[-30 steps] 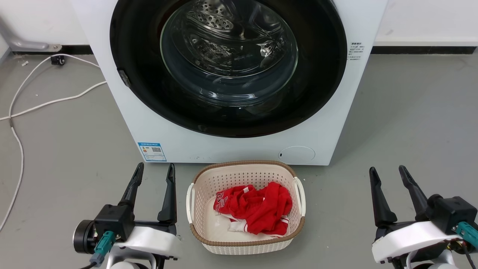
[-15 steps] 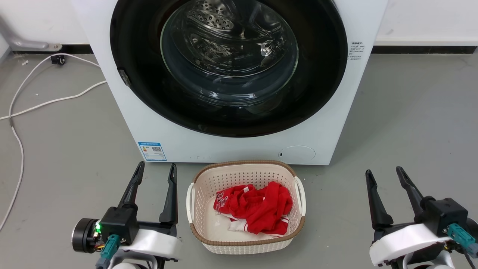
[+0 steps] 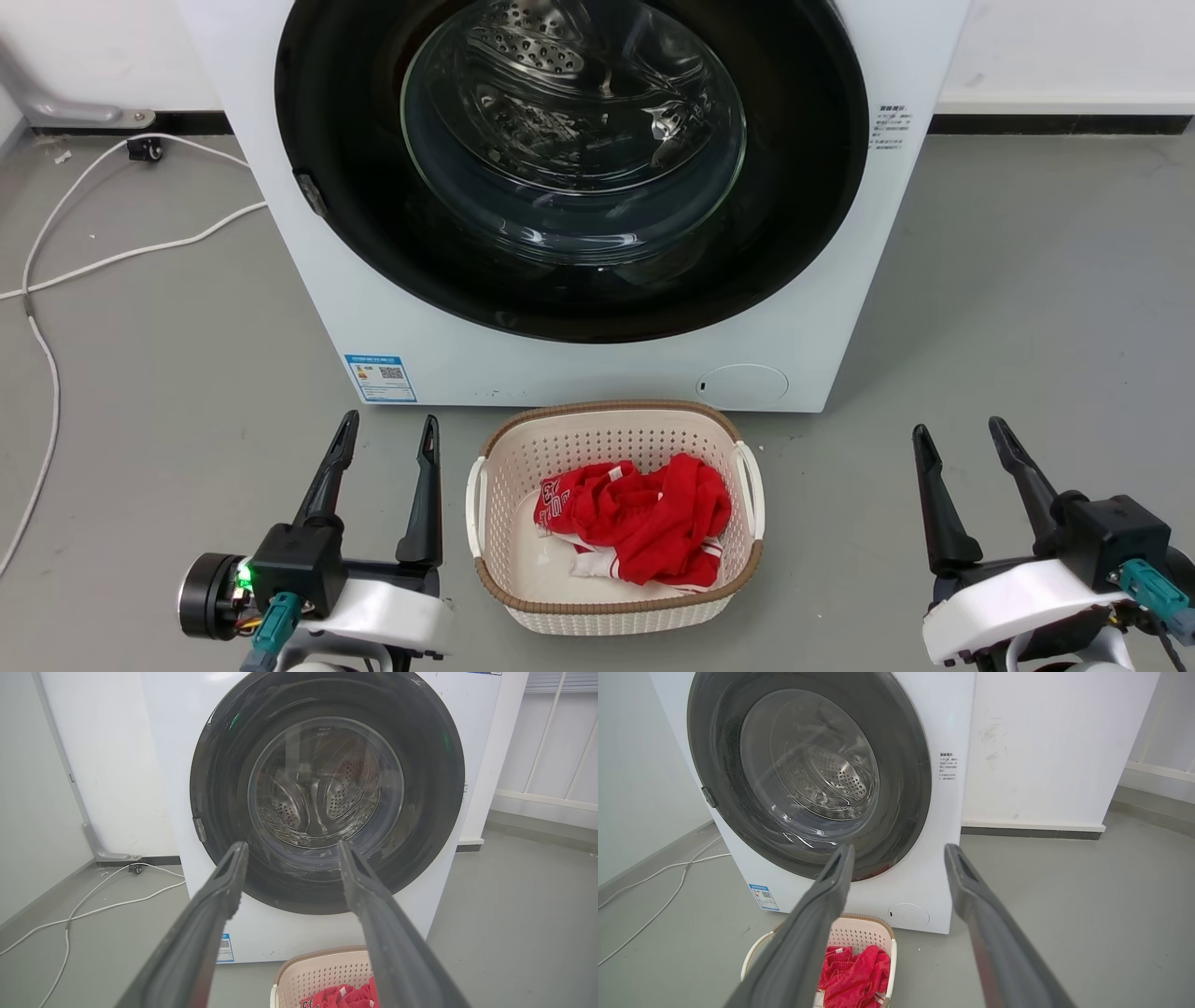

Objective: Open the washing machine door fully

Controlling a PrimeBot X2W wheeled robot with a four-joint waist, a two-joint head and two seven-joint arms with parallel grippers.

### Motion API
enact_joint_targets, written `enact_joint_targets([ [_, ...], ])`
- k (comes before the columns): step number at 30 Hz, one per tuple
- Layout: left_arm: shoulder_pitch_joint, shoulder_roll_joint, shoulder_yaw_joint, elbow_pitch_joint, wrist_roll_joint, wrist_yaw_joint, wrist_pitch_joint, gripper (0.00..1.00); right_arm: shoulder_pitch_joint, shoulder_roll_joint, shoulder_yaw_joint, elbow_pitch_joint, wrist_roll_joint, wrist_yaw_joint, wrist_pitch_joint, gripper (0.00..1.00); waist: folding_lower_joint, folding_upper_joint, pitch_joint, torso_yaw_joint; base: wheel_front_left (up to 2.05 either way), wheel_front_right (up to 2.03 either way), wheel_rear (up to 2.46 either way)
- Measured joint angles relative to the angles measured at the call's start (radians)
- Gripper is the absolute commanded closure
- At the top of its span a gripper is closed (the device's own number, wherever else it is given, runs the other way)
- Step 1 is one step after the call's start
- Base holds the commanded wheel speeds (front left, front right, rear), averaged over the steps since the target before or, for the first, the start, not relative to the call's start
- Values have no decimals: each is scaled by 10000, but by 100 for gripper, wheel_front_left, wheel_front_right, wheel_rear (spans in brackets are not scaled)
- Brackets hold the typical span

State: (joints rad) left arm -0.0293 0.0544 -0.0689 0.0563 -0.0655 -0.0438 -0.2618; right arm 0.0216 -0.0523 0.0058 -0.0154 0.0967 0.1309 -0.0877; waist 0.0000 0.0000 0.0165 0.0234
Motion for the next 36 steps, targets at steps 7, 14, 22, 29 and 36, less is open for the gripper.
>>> enact_joint_targets([
  [7, 1, -17, 21, 8, -19, -13, 0, 0, -5, 0, 2, 48, 169, 0, 2, 0, 0, 0, 43, 2, 0, 0, 0],
  [14, 1, -25, 31, 15, -19, -13, 0, 0, -8, 0, 29, 104, 414, 0, 4, 100, 0, 0, 61, 8, 0, 0, 0],
  [22, 1, -31, 46, 25, -69, -15, 0, 0, -36, 4, 71, 38, 1356, 0, -334, 100, 0, 0, 70, 3, 0, 0, 0],
  [29, 1, -35, 40, 33, -186, 0, 0, 0, -314, 8, 59, 10, 5187, 0, -1083, 100, 0, 0, 117, 5, 0, 0, 0],
  [36, -27, -36, 40, -23, -351, 50, -4, 0, -1376, 10, -359, 382, 9864, -2, -1536, 100, 0, 0, 280, -14, 0, 0, 0],
])
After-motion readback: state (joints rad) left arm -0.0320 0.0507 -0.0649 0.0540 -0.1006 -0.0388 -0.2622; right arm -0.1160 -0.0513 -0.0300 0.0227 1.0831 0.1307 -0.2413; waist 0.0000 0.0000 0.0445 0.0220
